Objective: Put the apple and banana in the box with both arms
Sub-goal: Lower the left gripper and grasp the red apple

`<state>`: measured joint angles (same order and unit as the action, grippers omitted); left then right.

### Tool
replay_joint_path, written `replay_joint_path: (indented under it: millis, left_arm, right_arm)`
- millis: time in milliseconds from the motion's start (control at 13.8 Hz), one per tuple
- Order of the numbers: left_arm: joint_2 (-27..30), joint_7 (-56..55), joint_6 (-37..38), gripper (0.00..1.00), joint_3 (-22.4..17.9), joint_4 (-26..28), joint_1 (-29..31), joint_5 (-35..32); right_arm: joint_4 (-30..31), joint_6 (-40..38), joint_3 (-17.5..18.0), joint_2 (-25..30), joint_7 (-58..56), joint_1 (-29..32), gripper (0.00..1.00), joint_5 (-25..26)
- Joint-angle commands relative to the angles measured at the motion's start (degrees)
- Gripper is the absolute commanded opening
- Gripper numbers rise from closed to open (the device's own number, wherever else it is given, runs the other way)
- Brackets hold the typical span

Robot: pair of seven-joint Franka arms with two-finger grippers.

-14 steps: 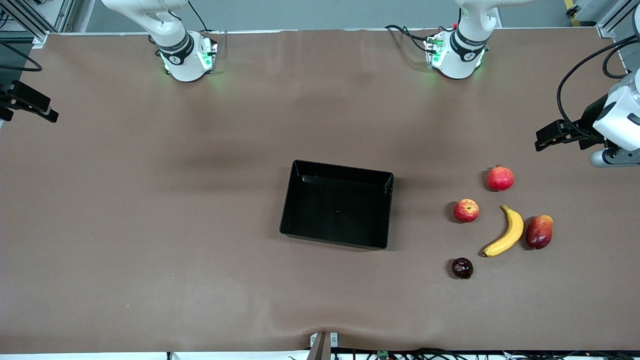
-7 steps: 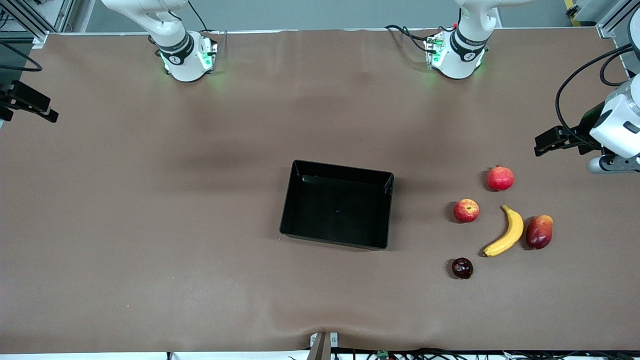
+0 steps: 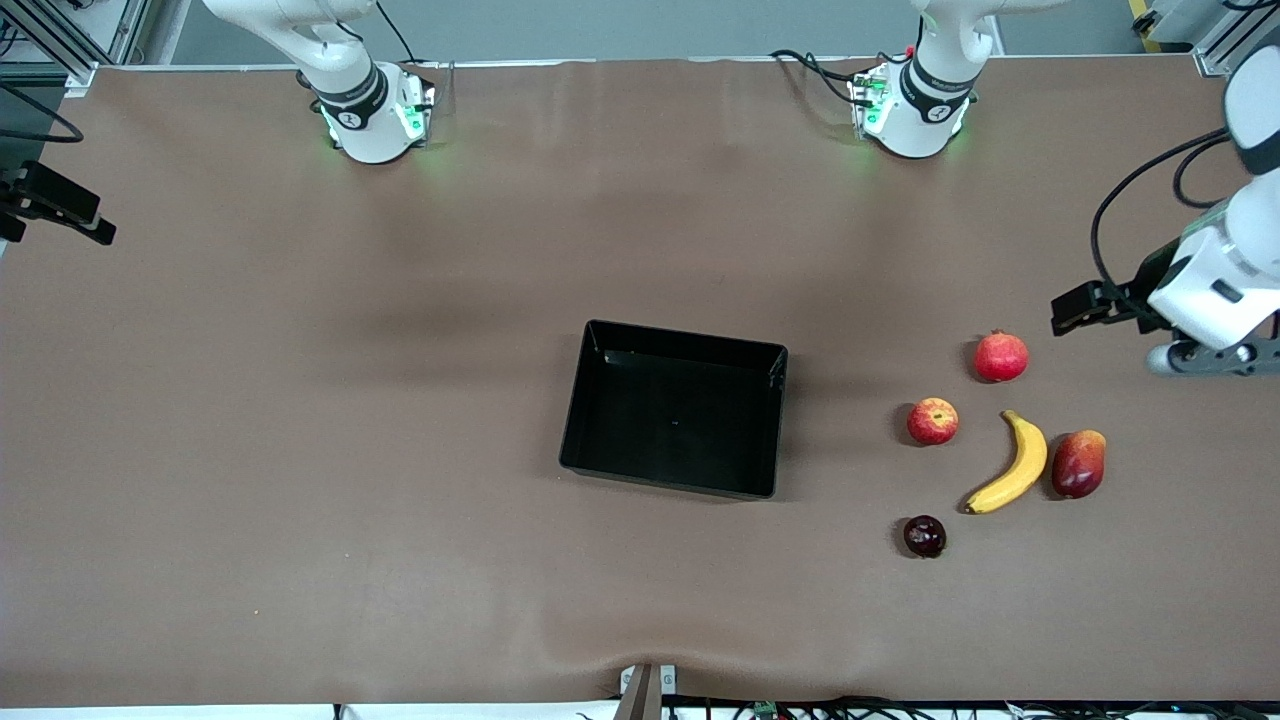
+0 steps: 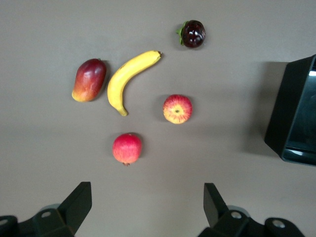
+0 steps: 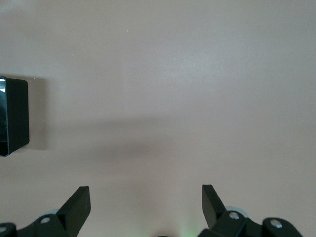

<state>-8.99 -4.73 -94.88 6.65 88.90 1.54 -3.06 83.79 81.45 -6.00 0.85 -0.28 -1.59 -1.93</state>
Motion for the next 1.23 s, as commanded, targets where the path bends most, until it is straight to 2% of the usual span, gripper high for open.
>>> replay_joint_path:
  millis: [0, 435, 725, 798, 943, 1160]
  left_arm:
    - [-2.3, -0.8, -1.6, 1.0, 0.3, -1.0, -1.9, -1.9]
    - [-10.2, -9.2, -8.7, 1.0, 0.3, -0.8, -7.3, -2.2]
    - [-16.0, -10.6, -15.6, 1.0, 0.3, -0.4, -7.9, -2.6]
    - [-17.8, -10.4, -17.7, 1.0, 0.3, 0.0, -7.5, -5.3]
    - [-19.7, -10.4, -20.3, 1.0, 0.3, 2.7, -6.9, -10.9]
    - [-21.8, -10.9, -25.2, 1.0, 0.4, 7.2, -6.5, -10.6]
  right_arm:
    - [-0.5, -0.1, 0.6, 0.3, 0.8, 0.7, 1.0, 0.6]
    - [-0.6, -0.1, 0.6, 0.3, 0.6, 2.6, 1.0, 0.5]
    - [-0.6, -0.1, 0.6, 0.2, 0.6, 2.6, 1.0, 0.5]
    - [-0.6, -0.1, 0.6, 0.1, 0.6, 2.6, 1.0, 0.4]
    - [-0.6, -0.1, 0.8, 0.0, 0.5, 2.3, 1.0, 0.2]
    - [-0.6, -0.1, 0.9, 0.0, 0.5, 2.1, 1.0, 0.3]
